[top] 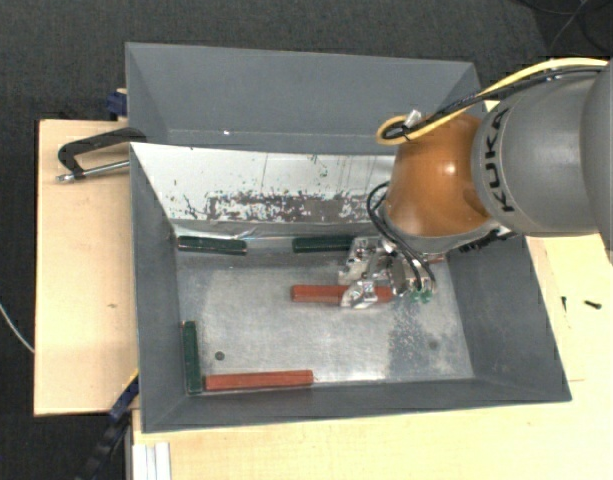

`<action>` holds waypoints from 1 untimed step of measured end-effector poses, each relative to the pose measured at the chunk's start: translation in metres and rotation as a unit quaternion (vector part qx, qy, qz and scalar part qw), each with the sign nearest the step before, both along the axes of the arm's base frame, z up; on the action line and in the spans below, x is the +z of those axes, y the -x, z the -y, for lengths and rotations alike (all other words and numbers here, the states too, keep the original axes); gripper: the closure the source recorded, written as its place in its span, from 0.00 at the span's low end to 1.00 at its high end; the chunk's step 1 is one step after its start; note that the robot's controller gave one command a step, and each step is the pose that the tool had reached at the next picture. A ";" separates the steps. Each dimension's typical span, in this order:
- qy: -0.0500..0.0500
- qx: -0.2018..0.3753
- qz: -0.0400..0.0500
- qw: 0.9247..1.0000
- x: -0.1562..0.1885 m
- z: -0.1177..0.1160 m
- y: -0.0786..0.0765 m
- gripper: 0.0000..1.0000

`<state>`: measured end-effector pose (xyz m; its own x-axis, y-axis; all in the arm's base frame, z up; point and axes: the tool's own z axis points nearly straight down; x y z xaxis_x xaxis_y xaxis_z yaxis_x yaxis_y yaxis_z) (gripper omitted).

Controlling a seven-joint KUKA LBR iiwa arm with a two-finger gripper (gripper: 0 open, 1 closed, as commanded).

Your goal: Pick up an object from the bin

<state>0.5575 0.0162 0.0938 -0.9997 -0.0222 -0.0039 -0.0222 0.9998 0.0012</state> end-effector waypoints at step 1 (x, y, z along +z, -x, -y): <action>0.000 0.000 0.002 1.000 0.008 0.000 -0.001 1.00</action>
Offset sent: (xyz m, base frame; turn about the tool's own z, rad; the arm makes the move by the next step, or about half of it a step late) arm 0.0001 0.0001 0.0386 0.0000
